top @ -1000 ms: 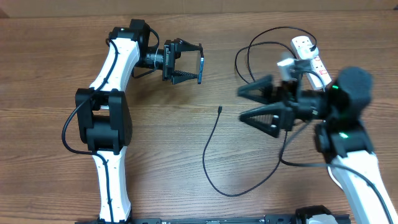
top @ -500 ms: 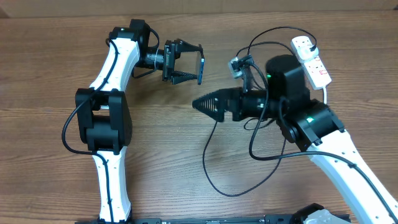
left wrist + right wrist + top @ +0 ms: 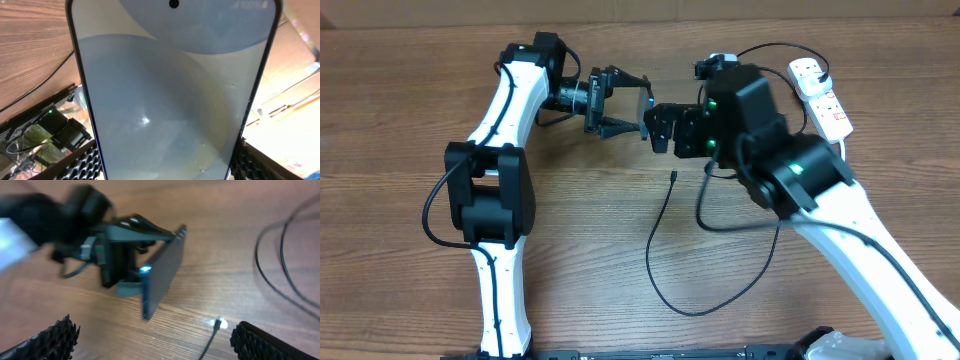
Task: Plug charger to phone and switch on socket
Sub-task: 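Move the right gripper toward the phone held by the left gripper, then close the right gripper on the phone's lower edge beside the left gripper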
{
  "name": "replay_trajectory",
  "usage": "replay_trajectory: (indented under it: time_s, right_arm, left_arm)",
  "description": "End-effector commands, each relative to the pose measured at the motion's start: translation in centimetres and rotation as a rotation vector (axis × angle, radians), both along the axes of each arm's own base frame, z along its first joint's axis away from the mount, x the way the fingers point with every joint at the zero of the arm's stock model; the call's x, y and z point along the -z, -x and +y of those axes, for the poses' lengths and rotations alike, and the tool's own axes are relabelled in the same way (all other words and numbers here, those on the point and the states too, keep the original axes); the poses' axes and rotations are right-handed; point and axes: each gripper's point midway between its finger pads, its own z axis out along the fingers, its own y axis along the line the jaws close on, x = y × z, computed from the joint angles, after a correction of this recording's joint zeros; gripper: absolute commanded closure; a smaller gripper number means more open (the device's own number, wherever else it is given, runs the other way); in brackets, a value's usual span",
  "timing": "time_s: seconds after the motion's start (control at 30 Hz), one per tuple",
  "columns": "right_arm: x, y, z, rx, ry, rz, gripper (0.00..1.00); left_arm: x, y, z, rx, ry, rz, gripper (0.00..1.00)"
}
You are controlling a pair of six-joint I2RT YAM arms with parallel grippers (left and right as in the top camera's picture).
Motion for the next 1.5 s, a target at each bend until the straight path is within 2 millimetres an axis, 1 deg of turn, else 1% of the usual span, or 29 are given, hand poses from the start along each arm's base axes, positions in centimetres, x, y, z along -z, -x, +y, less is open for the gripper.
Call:
replay_trajectory:
  time_s: [0.0,0.07,0.13,0.2,0.3,0.33,0.37,0.4,0.5,0.6,0.73,0.83,0.97,1.2,1.47]
  right_arm:
    - [2.2,-1.4,0.2,0.106,0.003,0.055,0.00]
    - [3.0,-1.7,0.6,0.112,0.029,0.057,0.00]
    - [3.6,-2.0,0.4,0.142,0.077,0.040,0.00]
    - [3.8,-2.0,0.3,0.160,0.114,0.023,0.00]
    - [3.7,-1.6,1.1,0.159,0.109,0.019,0.00]
    - [3.7,-1.4,1.4,0.168,0.096,0.024,0.01]
    - [3.7,-1.3,1.5,0.175,0.088,0.027,0.05]
    - [3.8,-1.3,1.6,0.189,0.082,0.029,0.07]
    - [4.4,-1.7,1.2,0.244,0.091,0.032,0.08]
    - [5.4,-2.0,1.4,0.246,0.104,0.048,0.08]
    - [6.3,-2.2,1.7,0.246,0.118,0.060,0.14]
    - [6.5,-2.4,1.8,0.246,0.117,0.058,0.16]
    - [6.2,-2.8,2.1,0.249,0.102,0.040,0.24]
    - [6.5,-2.9,2.1,0.250,0.107,0.043,0.27]
    - [8.6,-3.3,2.4,0.249,0.141,0.076,0.28]
  left_arm:
    - [-1.4,0.3,-1.2,0.025,0.046,-0.020,0.28]
    - [-1.2,0.4,-1.3,0.028,0.032,-0.015,0.28]
    - [-0.7,0.4,-1.3,0.029,0.007,-0.019,0.28]
    - [-0.2,0.4,-1.3,0.030,-0.022,-0.023,0.28]
    - [0.4,0.4,-1.1,0.027,-0.059,-0.016,0.27]
    - [0.6,0.4,-1.1,0.025,-0.073,-0.006,0.27]
    - [0.7,0.4,-1.1,0.025,-0.080,-0.002,0.27]
    - [0.7,0.4,-1.2,0.025,-0.079,0.002,0.27]
    - [0.6,0.6,-1.5,0.029,-0.077,0.015,0.27]
    - [0.5,0.8,-1.8,0.036,-0.074,0.019,0.27]
    - [0.5,0.8,-1.9,0.037,-0.076,0.029,0.27]
    - [0.5,0.8,-2.0,0.037,-0.078,0.035,0.27]
    - [1.2,0.9,-2.0,0.039,-0.115,0.029,0.27]
    - [1.4,0.9,-1.9,0.038,-0.127,0.031,0.27]
    - [1.4,0.9,-1.9,0.038,-0.131,0.029,0.27]
